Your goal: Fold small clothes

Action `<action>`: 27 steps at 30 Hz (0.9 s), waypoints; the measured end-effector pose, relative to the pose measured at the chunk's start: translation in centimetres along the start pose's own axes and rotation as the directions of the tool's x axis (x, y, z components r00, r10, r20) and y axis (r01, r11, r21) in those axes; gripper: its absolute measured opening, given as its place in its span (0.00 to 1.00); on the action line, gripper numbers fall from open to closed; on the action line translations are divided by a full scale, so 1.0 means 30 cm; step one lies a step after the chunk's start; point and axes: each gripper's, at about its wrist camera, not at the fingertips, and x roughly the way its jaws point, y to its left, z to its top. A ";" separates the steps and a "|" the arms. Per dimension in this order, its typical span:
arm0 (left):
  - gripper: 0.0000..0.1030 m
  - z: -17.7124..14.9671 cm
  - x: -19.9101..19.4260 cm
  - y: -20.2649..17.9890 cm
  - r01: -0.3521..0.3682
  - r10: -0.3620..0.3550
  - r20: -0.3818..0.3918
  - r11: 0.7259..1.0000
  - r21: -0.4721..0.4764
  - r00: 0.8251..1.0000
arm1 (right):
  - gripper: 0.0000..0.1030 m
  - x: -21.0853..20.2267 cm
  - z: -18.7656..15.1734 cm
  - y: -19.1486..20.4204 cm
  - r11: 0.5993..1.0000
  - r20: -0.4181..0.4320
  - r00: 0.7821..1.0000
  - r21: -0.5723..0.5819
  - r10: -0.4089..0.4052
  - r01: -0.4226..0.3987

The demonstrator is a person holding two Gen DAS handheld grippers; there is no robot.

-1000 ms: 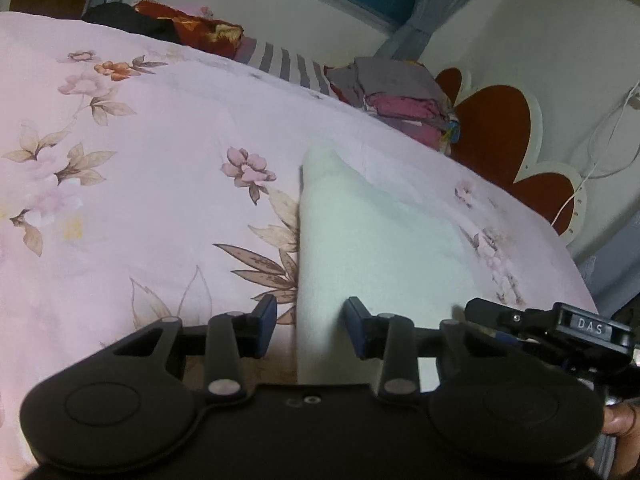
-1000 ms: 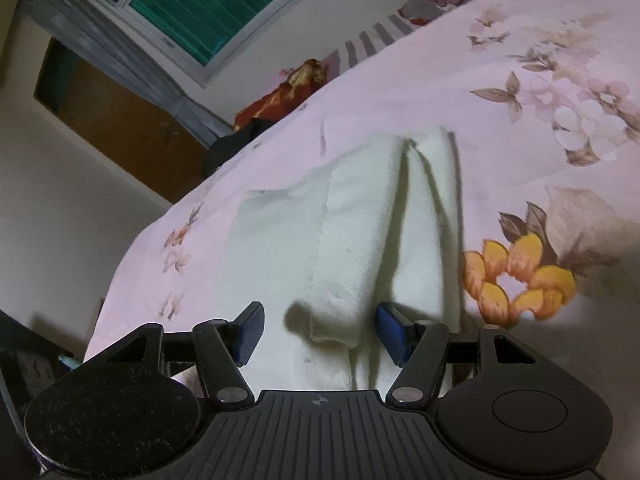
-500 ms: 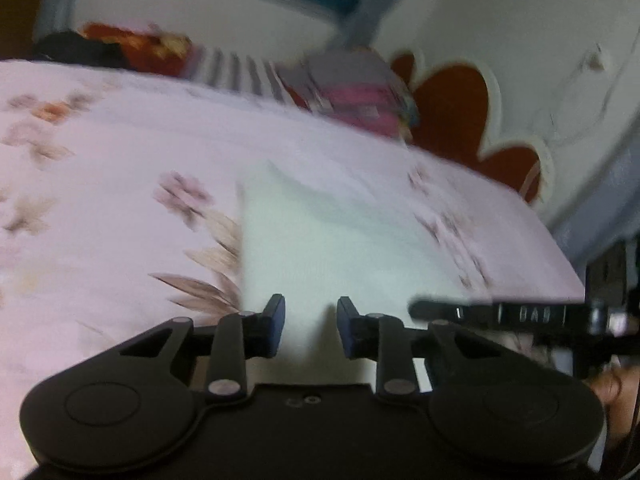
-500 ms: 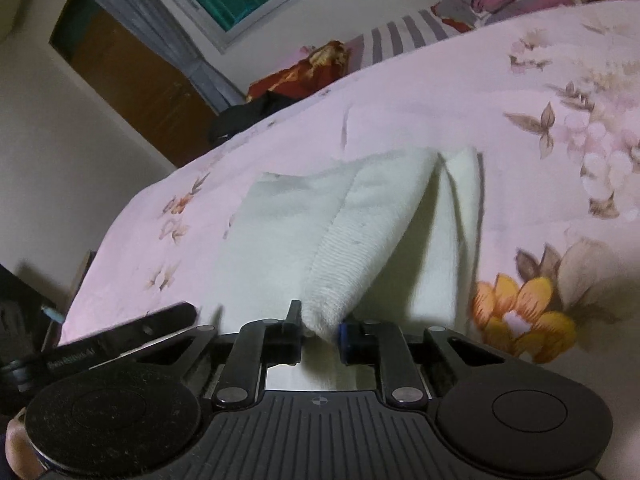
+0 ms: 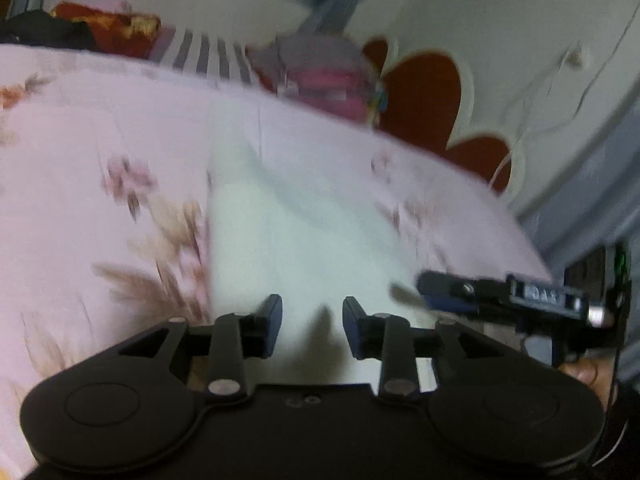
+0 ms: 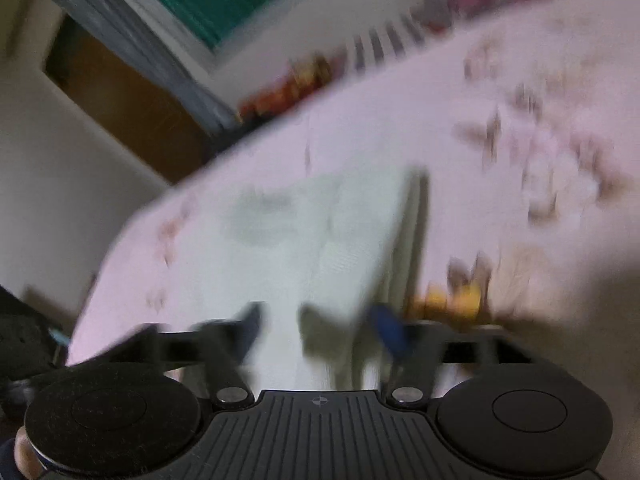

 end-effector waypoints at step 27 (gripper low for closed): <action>0.31 -0.013 -0.027 0.115 0.017 -0.018 0.026 0.999 0.030 0.999 | 0.49 -0.062 -0.070 0.052 0.999 -0.028 0.999 -0.031 -0.031 0.031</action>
